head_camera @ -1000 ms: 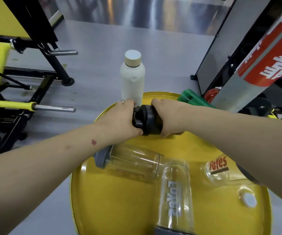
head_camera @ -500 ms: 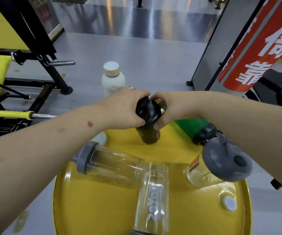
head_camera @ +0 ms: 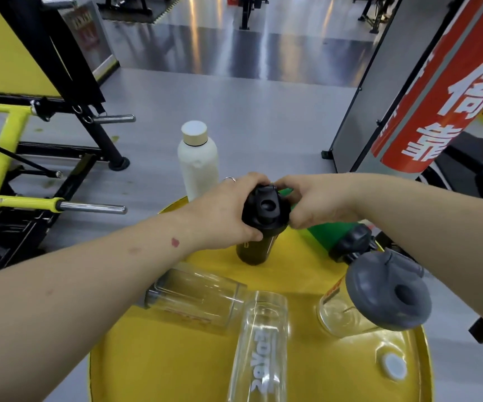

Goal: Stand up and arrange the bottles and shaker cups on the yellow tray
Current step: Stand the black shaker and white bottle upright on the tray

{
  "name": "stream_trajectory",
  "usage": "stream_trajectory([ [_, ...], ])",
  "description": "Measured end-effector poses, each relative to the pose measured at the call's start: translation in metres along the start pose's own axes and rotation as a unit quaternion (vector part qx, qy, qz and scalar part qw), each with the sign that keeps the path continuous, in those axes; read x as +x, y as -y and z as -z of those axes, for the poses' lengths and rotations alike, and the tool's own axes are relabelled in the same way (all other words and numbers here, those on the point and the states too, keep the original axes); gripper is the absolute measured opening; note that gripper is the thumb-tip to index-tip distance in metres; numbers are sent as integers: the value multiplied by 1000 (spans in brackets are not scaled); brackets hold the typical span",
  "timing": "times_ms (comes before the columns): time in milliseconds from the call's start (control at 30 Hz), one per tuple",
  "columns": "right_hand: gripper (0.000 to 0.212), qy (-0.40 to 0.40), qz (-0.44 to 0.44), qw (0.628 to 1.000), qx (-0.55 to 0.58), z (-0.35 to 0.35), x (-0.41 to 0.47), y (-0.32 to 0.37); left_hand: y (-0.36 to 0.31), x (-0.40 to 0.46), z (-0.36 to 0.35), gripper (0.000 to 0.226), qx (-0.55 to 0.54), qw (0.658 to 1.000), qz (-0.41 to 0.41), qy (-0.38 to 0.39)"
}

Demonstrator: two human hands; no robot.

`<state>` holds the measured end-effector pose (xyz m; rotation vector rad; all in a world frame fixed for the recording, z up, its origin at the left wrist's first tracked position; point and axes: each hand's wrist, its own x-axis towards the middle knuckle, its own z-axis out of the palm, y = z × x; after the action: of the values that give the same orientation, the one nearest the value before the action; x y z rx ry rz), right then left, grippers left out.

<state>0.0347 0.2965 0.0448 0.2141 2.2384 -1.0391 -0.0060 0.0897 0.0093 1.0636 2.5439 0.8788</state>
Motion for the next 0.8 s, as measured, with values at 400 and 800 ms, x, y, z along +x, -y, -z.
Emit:
stream_trajectory([
  [400,99,-195,202,939,-199,-20,50,122,8,-30,2,99,30,999,35,-5],
  [800,72,-245,231,914,-227,-27,81,121,38,-43,25,100,30,996,78,-16],
])
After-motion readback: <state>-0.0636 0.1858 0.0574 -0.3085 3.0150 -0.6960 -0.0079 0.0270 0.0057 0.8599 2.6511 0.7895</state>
